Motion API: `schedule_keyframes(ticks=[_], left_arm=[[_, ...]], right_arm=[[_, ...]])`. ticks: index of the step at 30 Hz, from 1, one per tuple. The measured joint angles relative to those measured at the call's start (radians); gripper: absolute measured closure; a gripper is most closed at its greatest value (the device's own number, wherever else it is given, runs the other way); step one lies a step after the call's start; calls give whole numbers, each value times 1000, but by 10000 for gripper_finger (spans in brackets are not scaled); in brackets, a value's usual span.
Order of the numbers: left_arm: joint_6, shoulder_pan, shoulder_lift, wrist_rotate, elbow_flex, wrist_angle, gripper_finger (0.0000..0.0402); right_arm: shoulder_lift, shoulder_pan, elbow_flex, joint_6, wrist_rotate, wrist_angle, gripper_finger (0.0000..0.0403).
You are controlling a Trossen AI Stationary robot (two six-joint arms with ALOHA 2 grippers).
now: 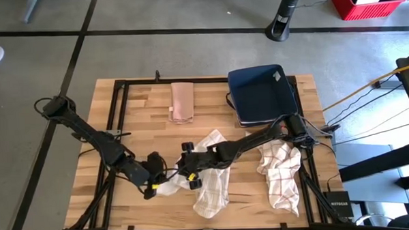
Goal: Fold towel
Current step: Fold the white patterned towel
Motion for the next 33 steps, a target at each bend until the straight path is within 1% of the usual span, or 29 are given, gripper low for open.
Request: schedule_keyframes(ticks=[7,10,14,15,17,19,22,23,24,28,30,33], left_arm=[[66,3,0,0,0,68,396],[74,3,0,0,0,78,396],[81,2,0,0,0,69,396],[90,2,0,0,0,69,396],[97,3,0,0,0,66,396],[97,3,0,0,0,67,396],[96,3,4,-1,0,69,396],[94,4,8,-1,0,72,396],[90,9,12,-1,0,74,396],[40,34,23,-2,0,67,387],[29,38,23,5,0,68,373],[26,36,19,9,0,71,341]], right_arm=[[3,1,1,-124,-26,101,210],[14,-4,2,-128,-45,130,210],[50,-5,2,-125,-116,104,211],[60,-4,1,-130,-131,99,214],[66,3,1,-144,-136,91,235],[66,5,1,-153,-119,89,274],[58,5,1,-156,-102,74,359],[54,5,7,-162,-91,60,380],[48,5,15,-170,-72,37,389],[7,24,66,-172,53,-78,387],[-26,37,86,-177,84,-151,396],[-84,56,93,-170,142,-229,394]])
